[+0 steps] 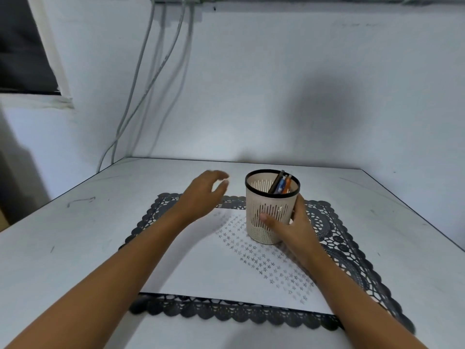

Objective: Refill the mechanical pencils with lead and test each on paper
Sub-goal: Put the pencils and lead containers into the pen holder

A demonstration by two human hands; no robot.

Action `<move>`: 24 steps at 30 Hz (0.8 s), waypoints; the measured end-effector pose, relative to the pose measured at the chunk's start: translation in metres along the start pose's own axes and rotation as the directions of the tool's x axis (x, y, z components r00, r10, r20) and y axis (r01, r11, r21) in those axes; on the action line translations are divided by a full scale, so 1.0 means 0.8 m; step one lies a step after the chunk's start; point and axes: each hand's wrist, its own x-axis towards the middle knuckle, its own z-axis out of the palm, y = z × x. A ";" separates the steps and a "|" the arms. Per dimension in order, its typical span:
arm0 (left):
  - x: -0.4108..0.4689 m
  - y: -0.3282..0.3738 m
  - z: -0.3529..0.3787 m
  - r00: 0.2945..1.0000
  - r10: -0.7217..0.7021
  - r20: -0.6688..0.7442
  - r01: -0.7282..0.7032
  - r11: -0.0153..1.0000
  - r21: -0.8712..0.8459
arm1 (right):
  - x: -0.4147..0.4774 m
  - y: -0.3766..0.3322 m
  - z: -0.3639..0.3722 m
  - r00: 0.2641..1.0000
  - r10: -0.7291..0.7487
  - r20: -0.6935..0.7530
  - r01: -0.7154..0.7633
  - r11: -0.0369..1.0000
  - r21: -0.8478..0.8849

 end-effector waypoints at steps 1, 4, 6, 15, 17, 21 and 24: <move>-0.003 -0.018 0.001 0.992 -0.078 0.101 0.073 0.996 0.051 | 0.000 -0.001 -0.001 1.000 -0.006 -0.002 0.006 1.000 -0.004; -0.019 -0.060 0.002 0.930 -0.193 0.312 0.123 0.965 0.230 | 0.000 -0.003 0.000 1.000 -0.009 0.006 0.009 1.000 0.018; -0.028 -0.076 0.003 0.912 -0.221 0.346 0.123 0.951 0.284 | 0.000 -0.002 0.000 1.000 0.005 0.004 -0.005 1.000 0.028; -0.047 -0.087 0.018 0.886 -0.307 0.346 0.133 0.885 0.446 | 0.000 -0.004 -0.001 0.998 0.066 0.011 -0.067 0.997 0.044; -0.048 -0.091 0.019 0.890 -0.303 0.340 0.132 0.886 0.445 | 0.001 -0.007 0.001 0.998 0.063 -0.005 -0.063 0.997 0.037; -0.047 -0.094 0.021 0.892 -0.296 0.341 0.122 0.885 0.450 | 0.001 -0.016 0.005 1.000 -0.008 -0.027 0.005 0.992 -0.125; -0.047 -0.094 0.021 0.894 -0.296 0.337 0.123 0.884 0.451 | -0.001 -0.017 0.013 1.000 -0.024 0.002 0.024 0.978 -0.205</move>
